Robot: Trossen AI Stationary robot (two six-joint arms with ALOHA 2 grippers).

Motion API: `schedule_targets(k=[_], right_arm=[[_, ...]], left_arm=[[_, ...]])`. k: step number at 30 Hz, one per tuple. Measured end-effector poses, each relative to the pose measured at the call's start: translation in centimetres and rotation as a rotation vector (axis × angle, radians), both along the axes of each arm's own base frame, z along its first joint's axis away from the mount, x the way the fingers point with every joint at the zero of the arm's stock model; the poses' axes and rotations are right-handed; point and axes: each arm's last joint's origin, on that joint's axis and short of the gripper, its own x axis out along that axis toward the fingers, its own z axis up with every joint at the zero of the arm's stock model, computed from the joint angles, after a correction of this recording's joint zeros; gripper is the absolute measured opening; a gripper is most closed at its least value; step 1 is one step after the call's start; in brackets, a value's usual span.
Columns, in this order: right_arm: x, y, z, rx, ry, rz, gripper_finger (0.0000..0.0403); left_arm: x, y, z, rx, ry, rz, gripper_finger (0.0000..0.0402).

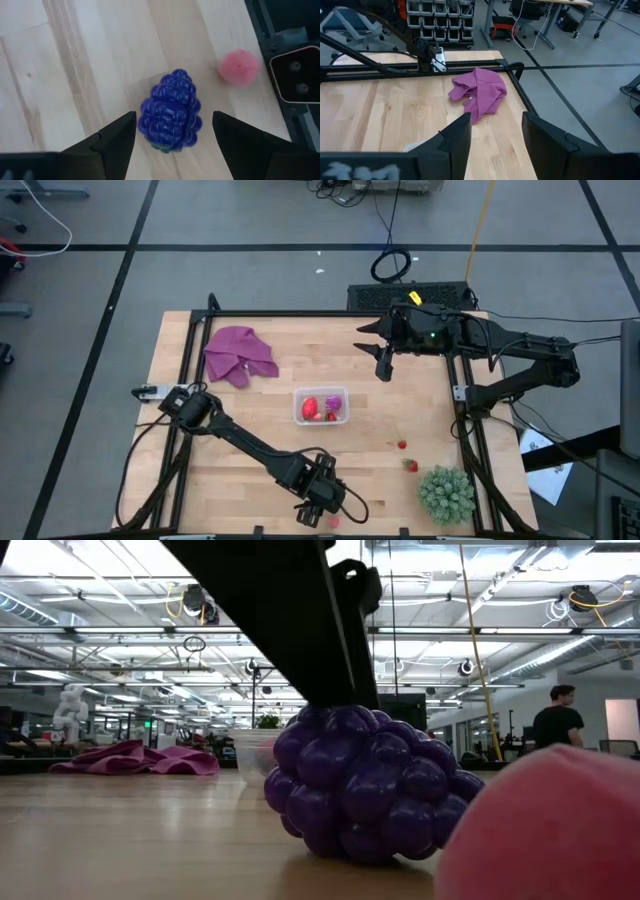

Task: Pick and placing Produce into tupperware
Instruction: Put the violet grapes into the transparent bin

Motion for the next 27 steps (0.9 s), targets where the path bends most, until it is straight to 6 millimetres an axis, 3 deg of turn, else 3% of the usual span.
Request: schedule_targets(k=[14,27], right_arm=[[0.0,0.0,0.0,0.001,-0.001,0.001,0.0165],[0.1,0.0,0.1,0.0,-0.015,0.001,0.0165]], left_arm=[[0.5,0.0,-2.0,0.011,0.031,0.006,0.0269],[0.6,0.3,-2.1,0.011,0.032,0.01,0.0269]])
